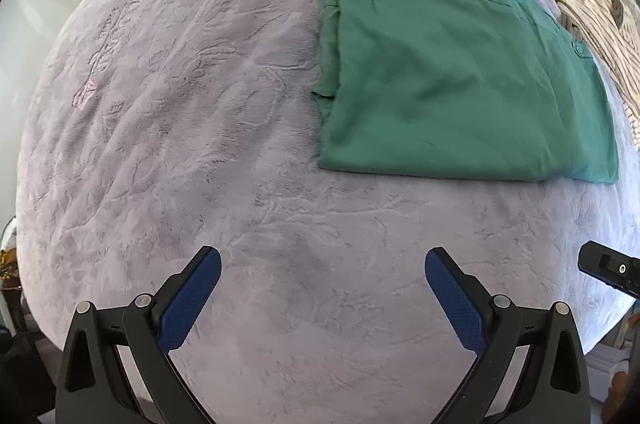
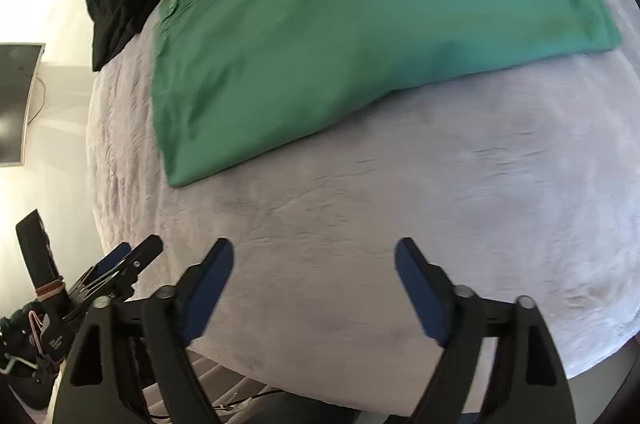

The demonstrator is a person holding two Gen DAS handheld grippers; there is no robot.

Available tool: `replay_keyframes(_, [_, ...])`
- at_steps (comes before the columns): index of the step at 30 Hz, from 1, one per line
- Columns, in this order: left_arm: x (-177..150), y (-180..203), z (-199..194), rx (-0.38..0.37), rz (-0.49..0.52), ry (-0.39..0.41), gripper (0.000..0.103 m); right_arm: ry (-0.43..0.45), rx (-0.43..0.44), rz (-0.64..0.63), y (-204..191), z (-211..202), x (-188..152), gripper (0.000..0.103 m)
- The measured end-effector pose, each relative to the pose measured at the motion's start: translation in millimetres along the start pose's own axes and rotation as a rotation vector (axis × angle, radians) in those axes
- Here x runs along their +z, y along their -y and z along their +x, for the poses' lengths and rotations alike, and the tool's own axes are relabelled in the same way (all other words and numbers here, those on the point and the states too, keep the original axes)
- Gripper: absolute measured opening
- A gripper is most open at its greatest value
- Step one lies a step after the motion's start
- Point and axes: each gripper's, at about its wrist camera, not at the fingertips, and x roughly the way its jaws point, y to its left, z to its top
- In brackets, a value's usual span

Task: Fold large clothes
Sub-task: 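Open both tools and lift them away from the folded shirt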

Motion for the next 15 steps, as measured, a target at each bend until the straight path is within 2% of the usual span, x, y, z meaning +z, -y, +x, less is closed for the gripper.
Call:
replay_keyframes(3, [2,-9,3,-0.016,0.008,0.001,0.102,0.010,0.024,-0.007,-14,8,0,0.091])
replay_keyframes(4, [3,-12,5,-0.023,0.011,0.001,0.102,0.012,0.037,-0.003,-18,10,-1,0.101])
replay_keyframes(5, [3,-14,7,-0.028,0.013,0.000,0.102,0.014,0.057,0.006,-21,13,-1,0.103])
replay_keyframes(7, [5,-19,11,-0.038,0.015,-0.002,0.102,0.041,0.106,0.037,-28,17,-5,0.103])
replay_keyframes(10, [7,-24,16,-0.054,0.019,-0.007,0.102,0.019,0.137,0.077,-34,26,-10,0.103])
replay_keyframes(15, [10,-30,19,-0.075,0.021,0.001,0.102,-0.042,0.112,0.129,-34,40,-18,0.103])
